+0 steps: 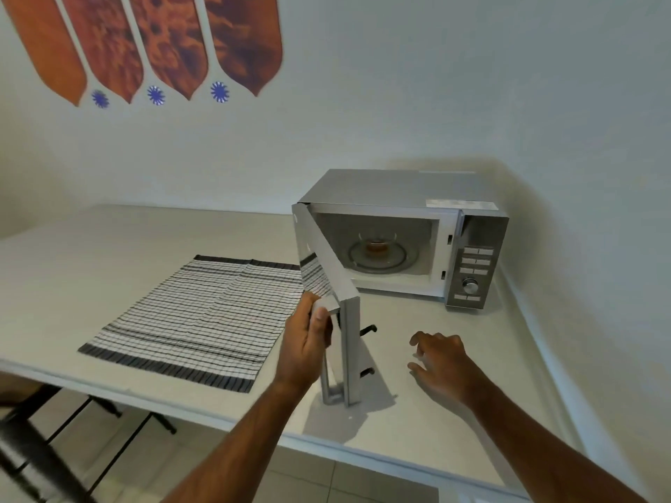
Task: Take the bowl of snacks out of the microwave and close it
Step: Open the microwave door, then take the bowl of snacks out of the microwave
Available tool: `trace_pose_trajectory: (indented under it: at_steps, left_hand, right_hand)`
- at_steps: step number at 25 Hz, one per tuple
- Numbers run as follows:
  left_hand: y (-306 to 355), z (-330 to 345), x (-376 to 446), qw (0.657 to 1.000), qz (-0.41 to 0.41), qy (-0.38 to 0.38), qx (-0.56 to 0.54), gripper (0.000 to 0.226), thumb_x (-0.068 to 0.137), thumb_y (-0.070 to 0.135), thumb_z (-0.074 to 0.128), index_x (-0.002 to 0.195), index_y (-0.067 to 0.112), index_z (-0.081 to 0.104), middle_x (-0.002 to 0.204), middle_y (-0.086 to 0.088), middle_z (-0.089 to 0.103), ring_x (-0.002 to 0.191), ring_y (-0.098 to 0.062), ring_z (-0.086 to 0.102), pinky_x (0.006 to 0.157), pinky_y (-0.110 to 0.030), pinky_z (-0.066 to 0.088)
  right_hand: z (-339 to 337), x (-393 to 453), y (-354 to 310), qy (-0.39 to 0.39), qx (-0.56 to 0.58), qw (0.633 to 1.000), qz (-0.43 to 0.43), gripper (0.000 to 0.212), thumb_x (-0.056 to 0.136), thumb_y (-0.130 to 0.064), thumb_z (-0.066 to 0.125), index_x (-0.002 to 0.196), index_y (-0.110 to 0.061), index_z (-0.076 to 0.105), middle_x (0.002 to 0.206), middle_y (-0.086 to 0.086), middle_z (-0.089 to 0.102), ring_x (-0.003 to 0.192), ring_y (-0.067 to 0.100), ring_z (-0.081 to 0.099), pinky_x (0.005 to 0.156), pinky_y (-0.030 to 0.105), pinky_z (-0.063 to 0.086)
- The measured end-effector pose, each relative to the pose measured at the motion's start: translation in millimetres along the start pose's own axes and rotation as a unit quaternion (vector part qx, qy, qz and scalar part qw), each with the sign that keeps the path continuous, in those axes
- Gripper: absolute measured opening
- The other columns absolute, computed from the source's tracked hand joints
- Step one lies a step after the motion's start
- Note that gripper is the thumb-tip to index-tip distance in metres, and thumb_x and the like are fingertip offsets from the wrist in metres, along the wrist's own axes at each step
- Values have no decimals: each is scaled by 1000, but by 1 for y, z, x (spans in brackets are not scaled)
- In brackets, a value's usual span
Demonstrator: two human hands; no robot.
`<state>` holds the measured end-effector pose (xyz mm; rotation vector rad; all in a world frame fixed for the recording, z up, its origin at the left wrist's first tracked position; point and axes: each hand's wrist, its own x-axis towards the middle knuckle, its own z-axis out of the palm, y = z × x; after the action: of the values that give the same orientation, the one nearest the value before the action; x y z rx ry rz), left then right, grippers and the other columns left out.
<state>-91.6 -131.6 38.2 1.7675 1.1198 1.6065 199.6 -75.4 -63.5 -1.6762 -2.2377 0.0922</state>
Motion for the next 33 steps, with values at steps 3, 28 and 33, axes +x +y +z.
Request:
trace_pose_trajectory:
  at_steps: [3, 28, 33]
  left_hand:
    - [-1, -31, -6, 998, -18, 58, 18, 42, 102, 72, 35, 83, 39, 52, 72, -5, 55, 61, -15, 55, 56, -30, 51]
    - [96, -84, 95, 931, 10, 39, 362, 30, 102, 60, 51, 98, 33, 62, 89, 17, 67, 81, 5, 63, 65, -24, 49]
    - [11, 17, 120, 951, -91, -77, 284, 34, 102, 56, 56, 98, 23, 65, 92, 5, 70, 84, -13, 68, 71, -34, 57]
  right_hand:
    - [3, 5, -8, -3, 2, 1000, -4, 38, 94, -43, 68, 128, -26, 61, 110, -10, 77, 113, 10, 68, 104, 37, 35]
    - [16, 45, -4, 32, 87, 996, 15, 23, 97, -37, 63, 116, -27, 56, 92, -12, 67, 93, 14, 65, 102, 42, 44]
    - [23, 79, -11, 19, 170, 983, 59, 24, 96, -51, 56, 116, -40, 49, 100, -15, 65, 104, 20, 59, 94, 43, 51]
